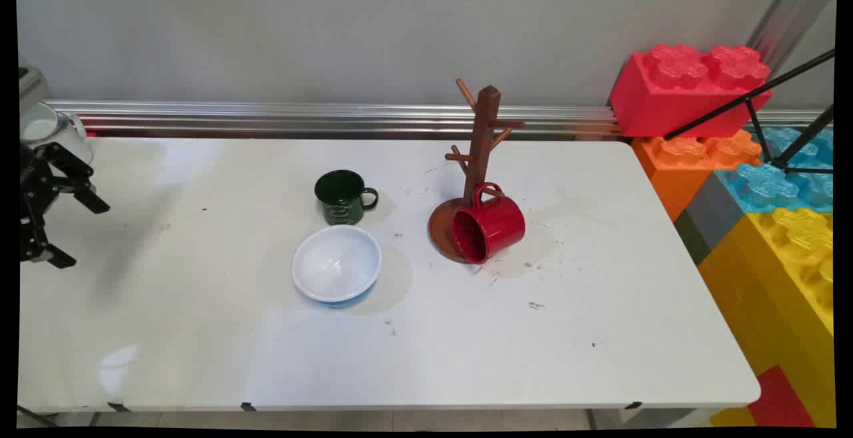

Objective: Pick up the red mug from the rack

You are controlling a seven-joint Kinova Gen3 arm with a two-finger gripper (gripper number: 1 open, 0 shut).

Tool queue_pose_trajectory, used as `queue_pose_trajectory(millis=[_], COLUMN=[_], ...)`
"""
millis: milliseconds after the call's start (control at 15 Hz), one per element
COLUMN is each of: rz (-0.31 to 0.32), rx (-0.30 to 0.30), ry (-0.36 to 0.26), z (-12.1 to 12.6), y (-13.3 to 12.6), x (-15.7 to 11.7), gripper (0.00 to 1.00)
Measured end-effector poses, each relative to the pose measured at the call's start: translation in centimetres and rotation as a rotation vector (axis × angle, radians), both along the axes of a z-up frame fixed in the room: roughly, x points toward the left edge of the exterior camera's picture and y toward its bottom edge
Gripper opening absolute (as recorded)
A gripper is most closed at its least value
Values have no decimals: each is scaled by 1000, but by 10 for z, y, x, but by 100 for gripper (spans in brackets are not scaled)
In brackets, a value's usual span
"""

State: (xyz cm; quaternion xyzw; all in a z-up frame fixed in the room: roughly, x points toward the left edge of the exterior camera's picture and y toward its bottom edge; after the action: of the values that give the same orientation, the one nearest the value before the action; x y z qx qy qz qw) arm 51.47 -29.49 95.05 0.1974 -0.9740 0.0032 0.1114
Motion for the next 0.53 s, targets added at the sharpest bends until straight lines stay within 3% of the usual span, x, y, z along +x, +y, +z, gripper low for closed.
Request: queue_pose_trajectory(millis=[333, 533], rz=[37, 81], rx=[-2, -15], ry=[58, 152], z=[-5, -4], y=[4, 2], x=[-1, -20], gripper=[100, 100])
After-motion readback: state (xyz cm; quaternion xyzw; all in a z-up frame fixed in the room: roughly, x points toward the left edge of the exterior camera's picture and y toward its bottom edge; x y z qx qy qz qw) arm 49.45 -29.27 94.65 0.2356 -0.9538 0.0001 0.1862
